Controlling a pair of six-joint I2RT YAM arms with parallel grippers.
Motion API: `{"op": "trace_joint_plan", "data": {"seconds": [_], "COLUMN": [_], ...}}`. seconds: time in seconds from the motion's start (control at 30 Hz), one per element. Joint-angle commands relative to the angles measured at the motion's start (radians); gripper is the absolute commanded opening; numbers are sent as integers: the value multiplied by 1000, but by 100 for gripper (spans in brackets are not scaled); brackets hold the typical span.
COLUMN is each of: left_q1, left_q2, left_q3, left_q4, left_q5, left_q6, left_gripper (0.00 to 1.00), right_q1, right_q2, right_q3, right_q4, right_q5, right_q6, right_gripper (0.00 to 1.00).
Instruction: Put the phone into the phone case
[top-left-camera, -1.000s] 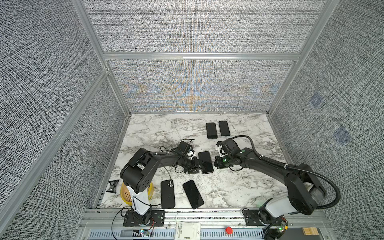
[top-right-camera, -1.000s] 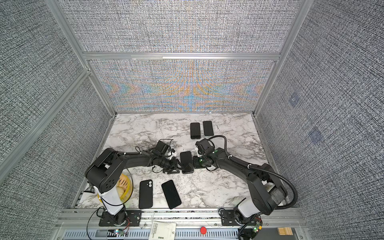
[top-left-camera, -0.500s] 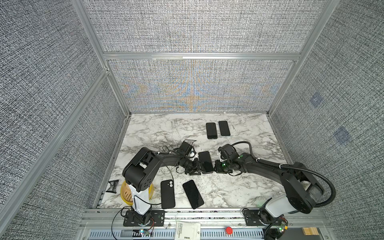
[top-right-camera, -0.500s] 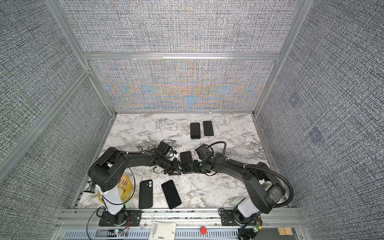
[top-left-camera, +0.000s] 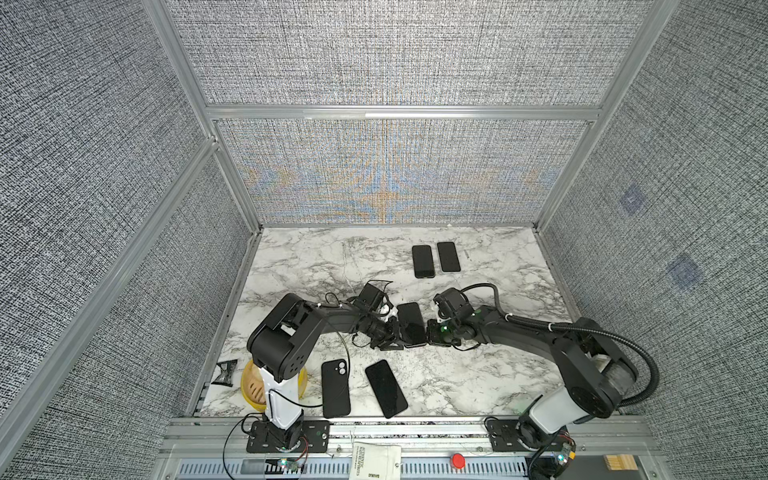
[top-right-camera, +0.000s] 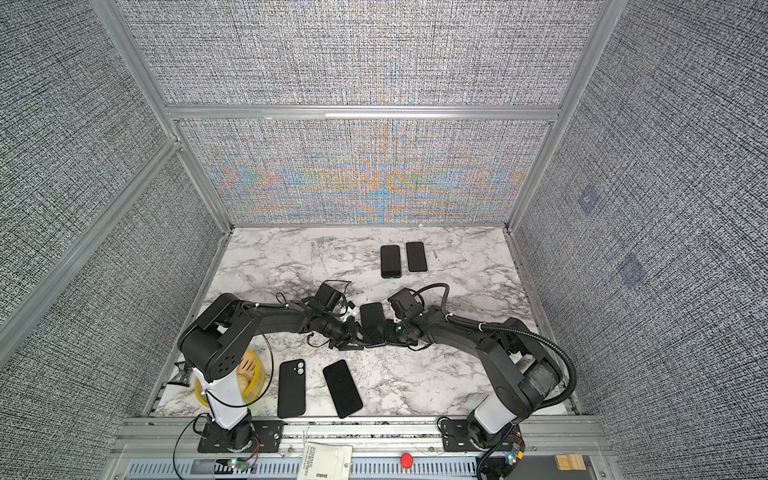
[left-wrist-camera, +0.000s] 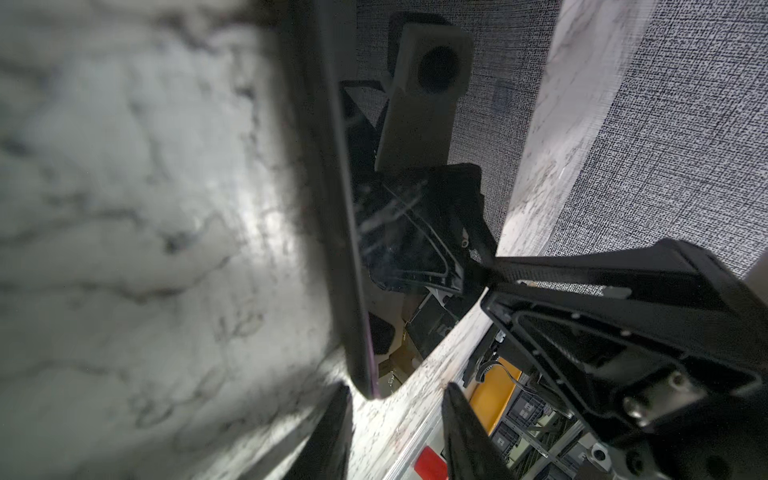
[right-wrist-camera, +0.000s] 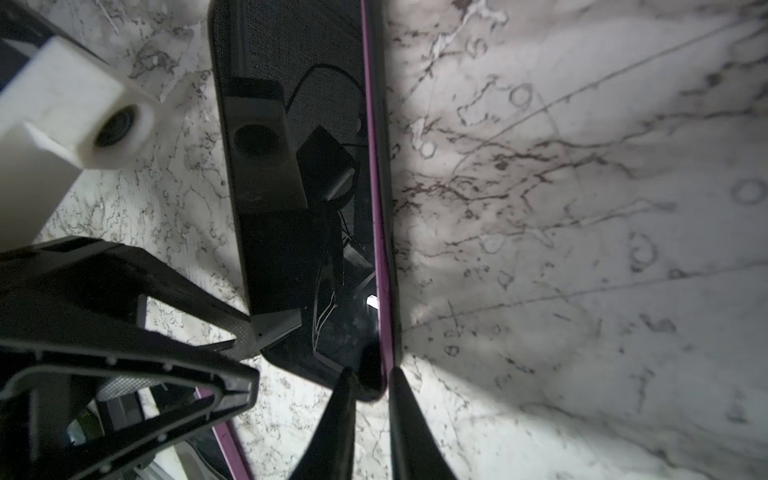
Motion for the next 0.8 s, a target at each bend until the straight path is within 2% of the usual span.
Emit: {"op": "trace_joint_plan", "data": {"seconds": [0.0,0.43,0.77], "left_q1": [-1,0,1], "left_q2": [13,36,43], "left_q3": [-9,-11,-11], "left_q4": [-12,30,45], "left_q5": [-60,-53,-55], "left_q6": [1,-10,-14], "left_gripper": [38,36,36], "right_q1": [1,3,3], "right_q2": [10,53,57], "right_q3": [6,-7,-46], "right_q4": [0,38,73], "right_q5": [0,-52,-79], "right_q6": [-5,9,31], "right_gripper": [19,12,11]}}
